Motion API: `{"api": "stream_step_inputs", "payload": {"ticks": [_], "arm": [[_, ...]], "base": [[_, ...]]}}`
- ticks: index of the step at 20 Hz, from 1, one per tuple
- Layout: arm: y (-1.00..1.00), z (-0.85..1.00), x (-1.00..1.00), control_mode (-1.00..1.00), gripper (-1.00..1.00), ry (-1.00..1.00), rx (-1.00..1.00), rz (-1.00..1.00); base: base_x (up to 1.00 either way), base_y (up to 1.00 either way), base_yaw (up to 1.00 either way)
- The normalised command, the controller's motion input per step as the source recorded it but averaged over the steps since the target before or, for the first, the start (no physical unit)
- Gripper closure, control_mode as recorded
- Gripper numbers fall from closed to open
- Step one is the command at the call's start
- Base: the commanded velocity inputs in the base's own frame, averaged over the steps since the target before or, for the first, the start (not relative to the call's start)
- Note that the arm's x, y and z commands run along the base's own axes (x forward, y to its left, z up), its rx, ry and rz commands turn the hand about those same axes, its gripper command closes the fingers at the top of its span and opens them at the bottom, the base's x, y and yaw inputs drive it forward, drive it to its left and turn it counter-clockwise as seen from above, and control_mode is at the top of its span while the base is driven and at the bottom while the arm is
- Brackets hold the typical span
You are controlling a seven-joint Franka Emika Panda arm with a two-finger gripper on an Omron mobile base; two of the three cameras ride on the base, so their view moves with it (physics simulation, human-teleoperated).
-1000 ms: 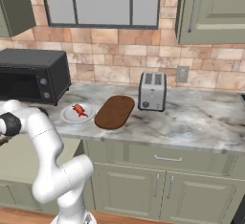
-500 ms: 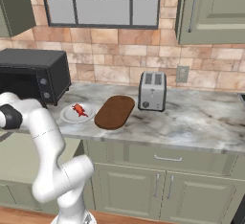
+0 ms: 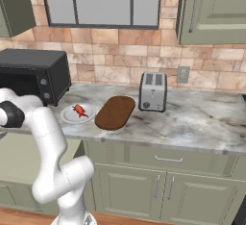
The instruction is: Pick up the knife from the drawer and place it on the cutting board. Then place the meat from the plate to the cutting board.
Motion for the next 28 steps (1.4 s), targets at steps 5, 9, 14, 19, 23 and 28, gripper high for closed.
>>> {"api": "stream_step_inputs", "payload": {"ticks": [5, 9, 14, 19, 23, 28], "arm": [[0.0, 0.42, -0.52, -1.0, 1.0, 0.04, 0.0, 0.0], [0.0, 0.45, -0.5, -1.0, 1.0, 0.02, 0.0, 0.0], [0.0, 0.57, -0.51, -1.0, 1.0, 0.0, 0.0, 0.0], [-0.15, 0.62, -0.36, -1.0, 1.0, -0.01, 0.0, -0.02], [-0.46, 0.45, -0.06, -1.0, 1.0, -0.04, 0.0, -0.11], [-0.59, 0.52, 0.0, -1.0, 1.0, -0.04, 0.04, -0.16]], "base": [[0.0, 0.0, 0.0], [0.0, 0.0, 0.0], [0.0, 0.0, 0.0], [0.0, 0.0, 0.0], [0.0, 0.0, 0.0], [0.0, 0.0, 0.0]]}}
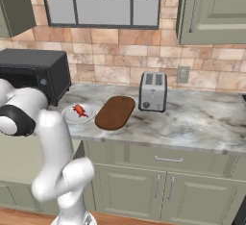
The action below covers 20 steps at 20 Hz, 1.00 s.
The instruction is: Pick up the knife from the drawer and place it on the cutting board. Then place the meat from the plate to the cutting board.
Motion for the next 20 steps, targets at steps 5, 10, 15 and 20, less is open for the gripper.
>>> {"api": "stream_step_inputs", "payload": {"ticks": [5, 10, 15, 20], "arm": [[-0.78, 0.51, 0.0, -1.0, 1.0, -0.03, 0.07, -0.18], [-0.96, 0.37, 0.0, -1.0, 1.0, 0.0, 0.13, -0.16], [-0.94, 0.23, 0.0, -1.0, 1.0, 0.0, 0.14, -0.16], [-0.93, 0.25, 0.06, -1.0, 1.0, 0.0, 0.14, -0.15]], "base": [[0.0, 0.0, 0.0], [0.0, 0.0, 0.0], [0.0, 0.0, 0.0], [0.0, 0.0, 0.0]]}}
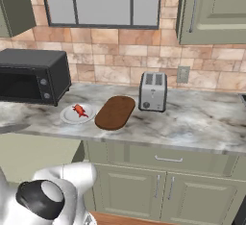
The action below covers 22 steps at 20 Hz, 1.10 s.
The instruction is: Pick up the knife from the drawer and place it on the cutting board. Then place the meat from the plate to the cutting board.
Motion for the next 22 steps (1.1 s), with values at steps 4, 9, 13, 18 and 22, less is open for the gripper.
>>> {"api": "stream_step_inputs", "payload": {"ticks": [4, 9, 13, 18, 22], "arm": [[-0.92, 0.26, 0.16, -1.0, 1.0, 0.0, 0.13, -0.1], [-0.7, 0.44, 0.35, -1.0, 1.0, 0.0, 0.11, -0.06], [-0.53, 0.61, 0.53, -1.0, 1.0, 0.0, 0.07, -0.04], [-0.45, 0.51, 0.61, -1.0, 1.0, 0.0, 0.01, -0.01], [-0.55, 0.35, 0.58, -1.0, 1.0, 0.01, 0.0, -0.03]], "base": [[0.0, 0.0, 0.0], [0.0, 0.0, 0.0], [0.0, 0.0, 0.0], [0.0, 0.0, 0.0], [0.0, 0.0, 0.0]]}}
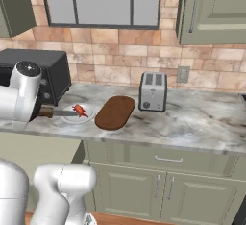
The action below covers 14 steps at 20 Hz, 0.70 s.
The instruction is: Pick up the knife from the drawer and place it on the cutting board. Then place the meat from the plate to the cutting board.
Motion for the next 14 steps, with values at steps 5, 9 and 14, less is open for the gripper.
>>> {"api": "stream_step_inputs", "payload": {"ticks": [5, 9, 14], "arm": [[-0.55, 0.25, 0.47, -1.0, 1.0, 0.04, 0.0, -0.08], [-0.4, 0.09, 0.34, -1.0, 1.0, 0.1, -0.03, -0.14], [-0.31, 0.0, 0.46, -1.0, 1.0, 0.17, -0.04, -0.09]], "base": [[0.0, 0.0, 0.0], [0.0, 0.0, 0.0], [0.0, 0.0, 0.0]]}}
